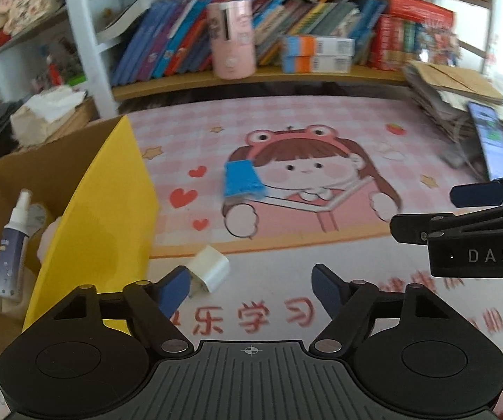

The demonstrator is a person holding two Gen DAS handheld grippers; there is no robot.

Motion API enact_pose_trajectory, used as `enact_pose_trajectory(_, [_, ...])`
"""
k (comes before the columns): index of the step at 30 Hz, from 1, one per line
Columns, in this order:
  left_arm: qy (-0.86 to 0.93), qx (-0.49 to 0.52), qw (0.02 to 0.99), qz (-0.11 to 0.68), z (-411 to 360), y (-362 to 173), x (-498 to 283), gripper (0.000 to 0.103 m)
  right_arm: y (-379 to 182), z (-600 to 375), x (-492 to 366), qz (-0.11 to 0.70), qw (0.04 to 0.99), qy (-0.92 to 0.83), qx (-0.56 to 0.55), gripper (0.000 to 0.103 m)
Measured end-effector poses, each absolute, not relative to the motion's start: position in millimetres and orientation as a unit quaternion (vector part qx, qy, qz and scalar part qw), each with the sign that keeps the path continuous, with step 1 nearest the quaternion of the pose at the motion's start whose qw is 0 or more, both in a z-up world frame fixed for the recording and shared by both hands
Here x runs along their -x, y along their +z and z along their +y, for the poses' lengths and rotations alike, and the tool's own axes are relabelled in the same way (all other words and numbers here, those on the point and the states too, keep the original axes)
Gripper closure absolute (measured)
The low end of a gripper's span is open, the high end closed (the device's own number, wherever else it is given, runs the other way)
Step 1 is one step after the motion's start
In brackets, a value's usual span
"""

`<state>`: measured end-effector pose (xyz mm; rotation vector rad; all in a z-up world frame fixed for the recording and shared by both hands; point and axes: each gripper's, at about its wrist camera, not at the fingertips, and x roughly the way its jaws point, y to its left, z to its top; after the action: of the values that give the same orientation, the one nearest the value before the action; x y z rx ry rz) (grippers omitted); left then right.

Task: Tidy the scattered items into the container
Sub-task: 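Move both grippers toward the white charger plug and blue sponge, then grasp the white charger plug with the left gripper while the right grasps the blue sponge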

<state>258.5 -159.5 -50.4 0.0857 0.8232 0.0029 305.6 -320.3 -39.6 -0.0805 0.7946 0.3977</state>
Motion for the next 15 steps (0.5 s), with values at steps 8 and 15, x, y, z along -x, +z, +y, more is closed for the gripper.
enact_pose_trajectory(8, [0.068,-0.026,0.907,0.415,-156.3,-68.4,-292.3,0.031,-48.8,-278.5,-372.0,0.376,0.884,0.274,0.043,0.041])
enact_pose_trajectory(15, [0.102,0.041,0.892,0.438,-136.4,-81.0,-303.1,0.038,-59.9,-233.8,-420.5,0.369,0.856,0.353,0.081,0.043])
